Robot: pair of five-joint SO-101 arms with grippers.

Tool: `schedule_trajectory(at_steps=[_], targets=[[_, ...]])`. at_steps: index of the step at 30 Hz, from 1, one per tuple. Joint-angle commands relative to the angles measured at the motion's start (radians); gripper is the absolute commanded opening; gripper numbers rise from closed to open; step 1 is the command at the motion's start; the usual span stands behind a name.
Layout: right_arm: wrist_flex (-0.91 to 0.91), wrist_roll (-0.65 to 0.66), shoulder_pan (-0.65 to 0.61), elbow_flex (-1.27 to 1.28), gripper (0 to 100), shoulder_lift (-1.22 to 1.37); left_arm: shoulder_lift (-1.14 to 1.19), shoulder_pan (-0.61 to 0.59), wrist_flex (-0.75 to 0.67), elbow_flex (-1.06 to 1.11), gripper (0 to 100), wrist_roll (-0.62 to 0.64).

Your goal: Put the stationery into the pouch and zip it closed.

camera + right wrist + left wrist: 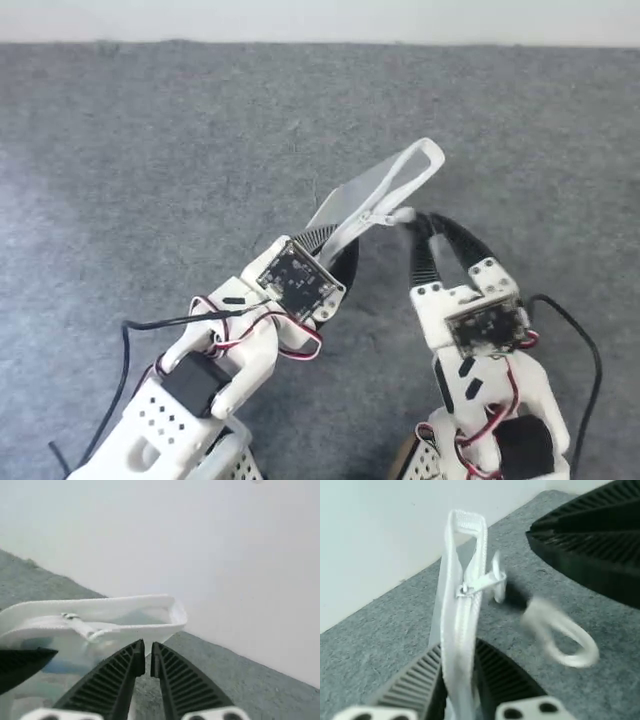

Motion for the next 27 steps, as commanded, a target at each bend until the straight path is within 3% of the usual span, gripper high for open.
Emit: schedule_trajectory(at_steps=[1, 7, 13, 17, 27], targets=[[-0.031, -0.017, 0.015, -0.012, 0.7, 0.024, -0.002, -0.015, 0.018, -0.024, 1, 0.011], [-0.058, -0.017, 0.015, -0.009, 0.7, 0.024, -0.002, -0.015, 0.018, -0.022, 1, 0.011], [0.105, -0.026, -0.001, -0.086, 5.7, 0.015, -0.002, -0.015, 0.018, -0.022, 1, 0.011], [0.214, -0.069, -0.041, -0.144, 13.2, 0.021, -0.002, -0.015, 0.018, -0.022, 1, 0.011], [0.232, -0.071, -0.209, -0.13, 17.1, 0.024, -0.002, -0.015, 0.018, -0.022, 1, 0.011]])
